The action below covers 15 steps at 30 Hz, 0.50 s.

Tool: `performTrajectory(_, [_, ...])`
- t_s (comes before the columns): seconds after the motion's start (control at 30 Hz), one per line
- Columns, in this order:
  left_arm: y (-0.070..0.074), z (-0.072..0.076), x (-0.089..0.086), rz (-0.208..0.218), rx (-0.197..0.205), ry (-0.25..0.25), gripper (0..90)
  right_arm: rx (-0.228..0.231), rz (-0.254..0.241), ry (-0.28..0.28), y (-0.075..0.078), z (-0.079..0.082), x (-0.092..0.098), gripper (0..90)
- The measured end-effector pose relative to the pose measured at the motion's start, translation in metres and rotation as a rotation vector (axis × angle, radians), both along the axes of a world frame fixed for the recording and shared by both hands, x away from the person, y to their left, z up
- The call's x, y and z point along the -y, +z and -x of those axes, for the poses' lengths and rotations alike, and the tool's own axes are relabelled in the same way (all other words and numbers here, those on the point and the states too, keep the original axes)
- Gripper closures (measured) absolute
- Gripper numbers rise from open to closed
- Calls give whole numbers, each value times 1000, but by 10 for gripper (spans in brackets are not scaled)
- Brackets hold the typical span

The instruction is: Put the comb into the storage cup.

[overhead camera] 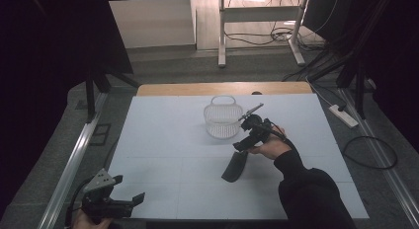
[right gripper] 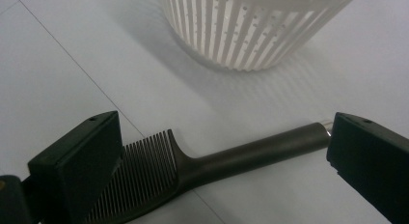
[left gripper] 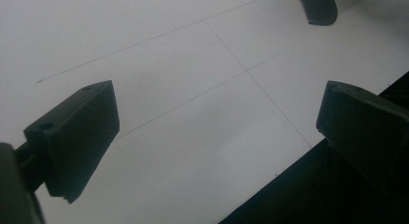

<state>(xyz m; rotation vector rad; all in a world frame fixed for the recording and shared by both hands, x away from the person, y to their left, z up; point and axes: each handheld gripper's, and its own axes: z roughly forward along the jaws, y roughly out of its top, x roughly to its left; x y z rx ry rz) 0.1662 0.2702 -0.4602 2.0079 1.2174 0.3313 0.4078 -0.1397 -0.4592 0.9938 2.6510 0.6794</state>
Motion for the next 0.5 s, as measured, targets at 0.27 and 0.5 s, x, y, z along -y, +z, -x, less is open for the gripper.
performTrajectory(0.27, [0,0,0,1,-1,0,24,9,19,12,-1,-3,-4,142])
performTrajectory(0.5, [0,0,0,-1,-2,0,24,-32,-15,38,2,-6,-4,540])
